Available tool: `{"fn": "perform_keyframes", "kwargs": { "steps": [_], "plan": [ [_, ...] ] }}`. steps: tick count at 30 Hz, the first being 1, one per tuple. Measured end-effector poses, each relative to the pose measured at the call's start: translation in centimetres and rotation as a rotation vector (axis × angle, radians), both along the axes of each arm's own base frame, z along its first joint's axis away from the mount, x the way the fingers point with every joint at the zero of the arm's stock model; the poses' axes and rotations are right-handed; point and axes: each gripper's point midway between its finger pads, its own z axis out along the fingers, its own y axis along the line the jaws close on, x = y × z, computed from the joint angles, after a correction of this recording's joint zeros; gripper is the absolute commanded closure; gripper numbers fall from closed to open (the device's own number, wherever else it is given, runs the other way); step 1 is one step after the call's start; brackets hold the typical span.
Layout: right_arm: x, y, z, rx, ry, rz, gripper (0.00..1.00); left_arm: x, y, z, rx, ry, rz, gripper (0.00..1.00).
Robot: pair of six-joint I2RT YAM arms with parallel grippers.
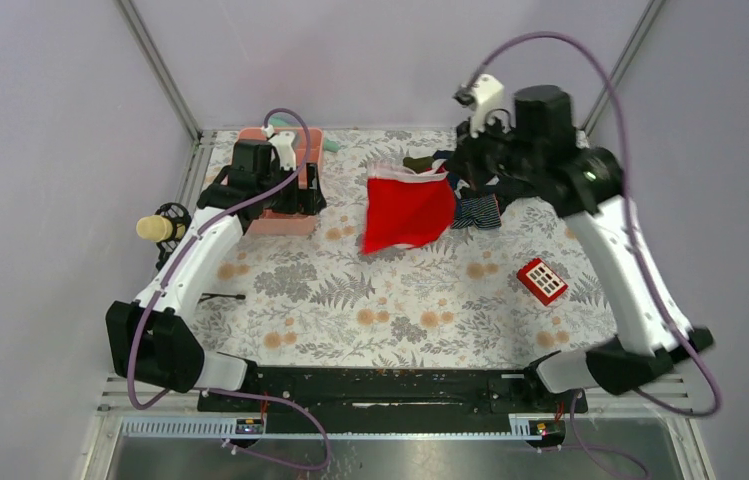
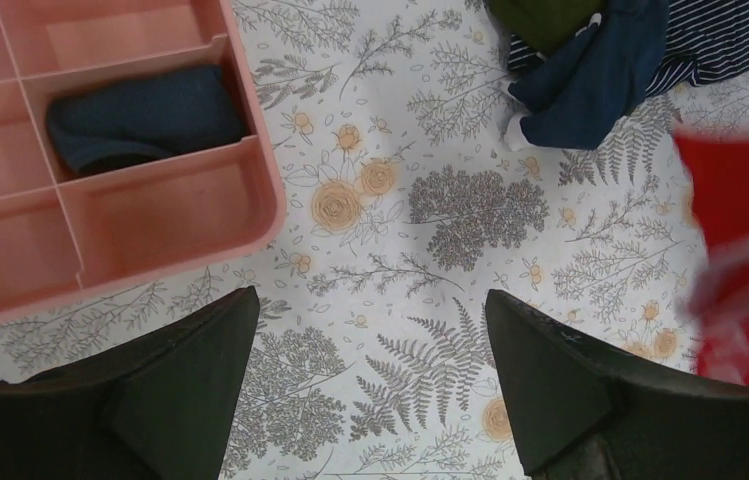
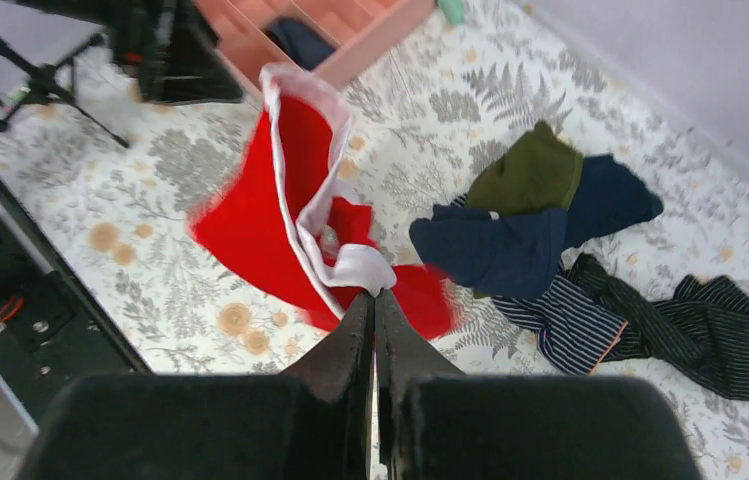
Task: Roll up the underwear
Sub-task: Pick up the underwear from the center of the board, then place the underwear at the center of the board.
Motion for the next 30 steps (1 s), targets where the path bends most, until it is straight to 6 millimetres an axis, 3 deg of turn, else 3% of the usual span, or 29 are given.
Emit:
{"fn": "perform_keyframes", "kwargs": {
  "steps": [1, 3, 6, 9, 11, 13, 15, 18, 20, 24, 27, 30],
  "plan": [
    [-1.7, -0.4, 1.9, 0.031, -0.037, 0.014, 1.0, 0.2, 0.0, 0.3, 0.001, -0.009, 0.001, 0.14],
    [-3.5, -1.2, 3.4, 0.054, -0.076, 0.022, 1.0, 0.6, 0.0, 0.8, 0.004, -0.027, 0.001, 0.14],
    [-5.2, -2.8, 1.9, 0.029, -0.072, 0.004, 0.96, 0.8, 0.0, 1.0, 0.005, -0.035, -0.001, 0.14],
    [-4.2, -4.5, -4.4, -0.042, 0.046, -0.066, 0.67, 0.7, -0.2, 1.0, 0.006, -0.033, -0.008, 0.14],
    [-3.0, -6.9, -10.1, -0.105, 0.182, -0.183, 0.42, 0.5, -0.4, 0.8, 0.006, -0.03, -0.012, 0.14],
    [-2.0, -10.4, -16.6, -0.152, 0.38, -0.358, 0.28, 0.2, -0.6, 0.3, 0.006, -0.019, -0.02, 0.15],
    [-2.2, -14.1, -21.2, -0.155, 0.551, -0.536, 0.23, -0.5, -0.9, -0.7, 0.002, 0.009, -0.031, 0.18],
    [-4.1, -17.6, -24.3, -0.123, 0.707, -0.697, 0.26, -1.9, -1.5, -2.4, -0.018, 0.064, -0.061, 0.22],
    [-4.4, -17.1, -23.8, -0.076, 0.721, -0.688, 0.28, -2.9, -2.3, -3.3, -0.043, 0.1, -0.097, 0.23],
    [-4.7, -12.4, -20.8, 0.068, 0.689, -0.42, 0.33, -4.4, -3.6, -4.0, -0.083, 0.147, -0.16, 0.22],
    [-5.3, -7.9, -17.8, 0.039, 0.558, -0.029, 0.38, -4.9, -3.9, -4.1, -0.09, 0.162, -0.173, 0.2],
    [-5.9, -3.7, -16.2, -0.031, 0.383, 0.315, 0.45, -5.0, -3.6, -4.2, -0.091, 0.177, -0.16, 0.18]
  ]
}}
